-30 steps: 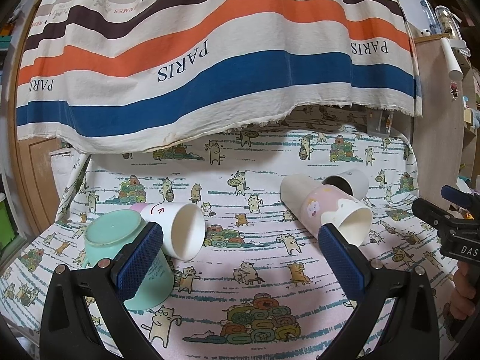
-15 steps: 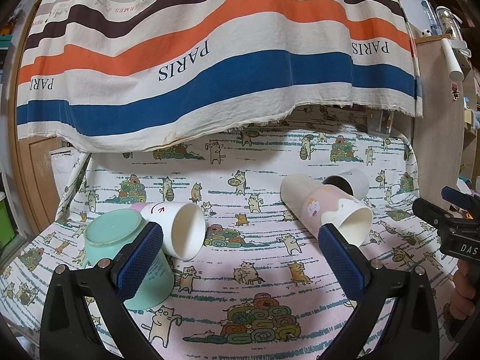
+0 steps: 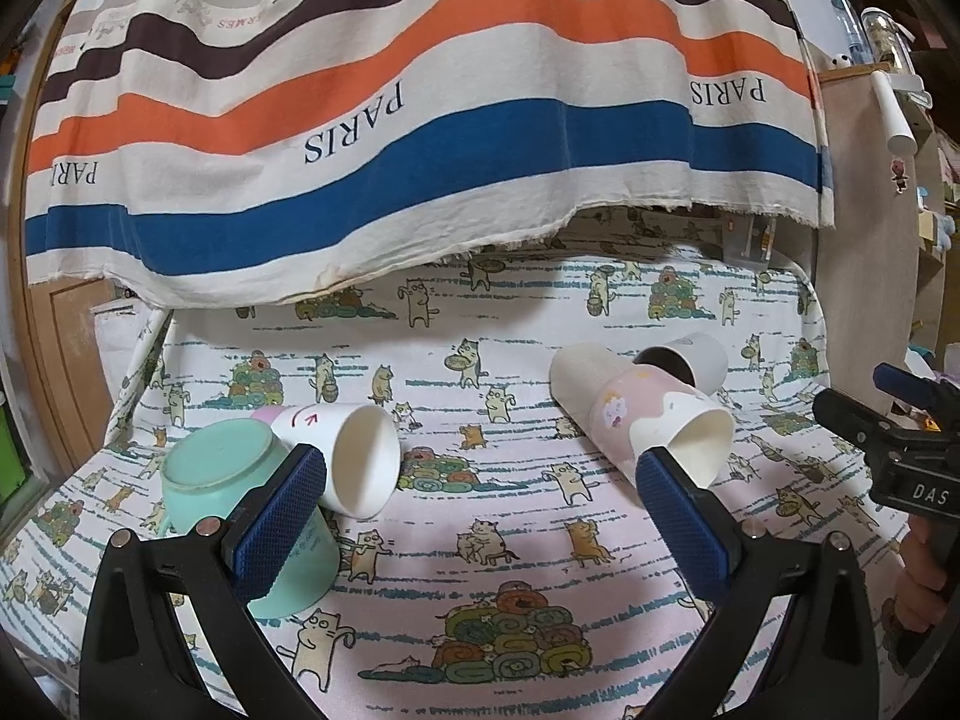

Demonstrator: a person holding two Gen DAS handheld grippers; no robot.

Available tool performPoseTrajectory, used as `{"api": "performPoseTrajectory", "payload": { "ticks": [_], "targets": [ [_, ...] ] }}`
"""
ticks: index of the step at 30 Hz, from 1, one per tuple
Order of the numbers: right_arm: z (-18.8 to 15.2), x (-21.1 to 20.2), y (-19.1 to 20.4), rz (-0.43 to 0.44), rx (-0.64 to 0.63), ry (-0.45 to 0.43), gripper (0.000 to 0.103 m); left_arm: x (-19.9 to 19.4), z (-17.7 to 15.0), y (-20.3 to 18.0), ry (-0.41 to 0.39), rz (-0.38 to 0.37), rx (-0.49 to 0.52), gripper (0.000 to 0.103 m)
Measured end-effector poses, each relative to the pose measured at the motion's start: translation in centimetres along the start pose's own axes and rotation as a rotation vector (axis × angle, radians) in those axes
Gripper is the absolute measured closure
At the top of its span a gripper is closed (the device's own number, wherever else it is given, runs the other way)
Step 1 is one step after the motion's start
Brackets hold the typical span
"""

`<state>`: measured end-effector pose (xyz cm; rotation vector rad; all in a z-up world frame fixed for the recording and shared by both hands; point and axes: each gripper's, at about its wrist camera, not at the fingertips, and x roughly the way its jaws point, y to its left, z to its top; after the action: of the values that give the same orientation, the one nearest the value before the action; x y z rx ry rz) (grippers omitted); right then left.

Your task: Flip cup upside down

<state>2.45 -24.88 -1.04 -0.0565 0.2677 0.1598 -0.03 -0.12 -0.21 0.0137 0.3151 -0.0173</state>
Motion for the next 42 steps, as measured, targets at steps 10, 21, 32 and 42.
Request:
{"api": "performPoseTrajectory", "payload": {
  "ticks": [10,21,32,42],
  "targets": [
    [0.4,-1.2,-0.1,-0.006,-0.017,-0.036,0.001,-0.9,1.3,1.7,0.0,0.009,-0.071,0.0],
    [5.3,-3.7,-3.0,-0.025,0.101,-0.131,0.0,-2.5,6.2,1.7,-0.123,0.028,-0.03,0.0],
    [6.9,-3.0,-2.4,-0.032,0.119,-0.135,0.0,-1.7,8.6,1.5,-0.188,0.037,-0.079,0.0],
    [7.6,-1.2,-0.9,-0.01,0.066,-0.078,0.0,0.4,7.5,2.3,-0.092,0.027,-0.083,0.0]
  ]
}}
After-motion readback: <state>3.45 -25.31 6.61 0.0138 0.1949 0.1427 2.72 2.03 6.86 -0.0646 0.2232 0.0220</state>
